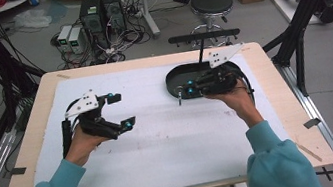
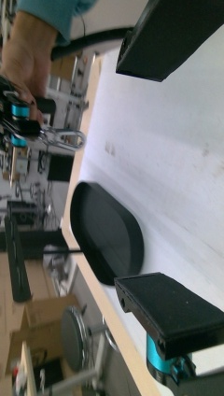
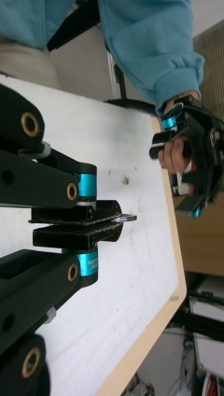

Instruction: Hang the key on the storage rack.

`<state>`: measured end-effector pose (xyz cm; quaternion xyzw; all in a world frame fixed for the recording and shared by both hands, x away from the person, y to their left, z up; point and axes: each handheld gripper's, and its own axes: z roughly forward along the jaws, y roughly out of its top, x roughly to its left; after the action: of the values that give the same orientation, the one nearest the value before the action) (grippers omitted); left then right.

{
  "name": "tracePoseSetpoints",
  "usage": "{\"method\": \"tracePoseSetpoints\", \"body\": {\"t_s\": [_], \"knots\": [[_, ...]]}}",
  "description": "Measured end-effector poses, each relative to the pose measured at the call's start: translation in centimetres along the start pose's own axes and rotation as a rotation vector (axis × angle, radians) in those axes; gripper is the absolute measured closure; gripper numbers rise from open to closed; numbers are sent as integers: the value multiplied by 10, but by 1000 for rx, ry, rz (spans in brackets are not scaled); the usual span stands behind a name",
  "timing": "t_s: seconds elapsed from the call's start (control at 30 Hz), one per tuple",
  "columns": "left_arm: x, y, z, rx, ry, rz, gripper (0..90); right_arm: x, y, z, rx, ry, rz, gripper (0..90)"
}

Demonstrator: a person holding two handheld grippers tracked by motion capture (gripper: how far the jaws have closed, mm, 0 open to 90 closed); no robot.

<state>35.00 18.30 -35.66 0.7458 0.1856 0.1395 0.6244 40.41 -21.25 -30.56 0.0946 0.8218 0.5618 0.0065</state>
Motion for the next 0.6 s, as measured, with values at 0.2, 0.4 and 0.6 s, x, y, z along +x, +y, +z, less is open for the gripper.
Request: {"method": "tracePoseSetpoints", "body": {"t_s": [0.2,0.4,0.6], "knots": [[-4,-18,-25,21,95,41,17,-9,2,-17,-11,-58,6,892],[-4,-50,-50,-10,196,-3,17,-23,11,-38,-6,-110,26,892],[-5,-73,-70,-50,258,-19,17,-37,24,-53,16,-151,24,892]]}}
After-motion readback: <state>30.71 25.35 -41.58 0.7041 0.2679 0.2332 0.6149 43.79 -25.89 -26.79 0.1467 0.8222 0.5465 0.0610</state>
